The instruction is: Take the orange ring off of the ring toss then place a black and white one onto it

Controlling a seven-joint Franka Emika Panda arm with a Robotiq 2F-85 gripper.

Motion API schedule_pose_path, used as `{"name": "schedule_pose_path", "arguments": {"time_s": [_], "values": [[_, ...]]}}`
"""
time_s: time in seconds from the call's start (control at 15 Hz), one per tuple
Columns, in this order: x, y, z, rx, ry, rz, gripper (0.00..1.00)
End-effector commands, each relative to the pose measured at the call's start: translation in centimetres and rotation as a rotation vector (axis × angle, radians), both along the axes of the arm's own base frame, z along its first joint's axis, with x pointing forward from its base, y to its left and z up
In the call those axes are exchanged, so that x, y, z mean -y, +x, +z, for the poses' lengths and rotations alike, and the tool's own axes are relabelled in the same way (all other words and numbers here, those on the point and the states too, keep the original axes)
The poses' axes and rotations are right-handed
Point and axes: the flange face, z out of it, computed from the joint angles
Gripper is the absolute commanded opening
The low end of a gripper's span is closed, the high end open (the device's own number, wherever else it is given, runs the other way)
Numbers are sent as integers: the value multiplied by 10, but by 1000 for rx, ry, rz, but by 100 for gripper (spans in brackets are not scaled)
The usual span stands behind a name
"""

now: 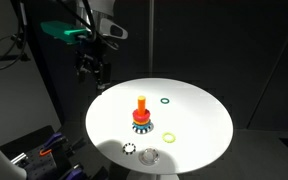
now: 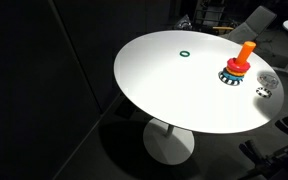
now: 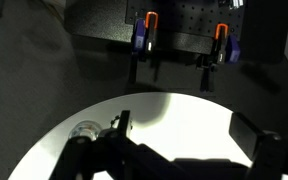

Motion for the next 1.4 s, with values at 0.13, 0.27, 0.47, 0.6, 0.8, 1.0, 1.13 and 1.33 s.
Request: {"name": "schedule_pose_path", "arguments": {"time_s": [0.13, 0.27, 0.47, 0.6, 0.8, 1.0, 1.13, 1.33], "values": [[3, 0, -14, 42, 3, 8, 100], [7, 0, -20, 71, 6, 9, 100], [17, 0, -27, 108, 14, 4, 100], [28, 1, -31, 135, 23, -1, 100], [48, 3, -39, 170, 35, -11, 100], [62, 8, -58, 204, 16, -20, 100], [67, 15, -75, 222, -8, -29, 100], [65, 28, -104, 236, -39, -39, 100]]}}
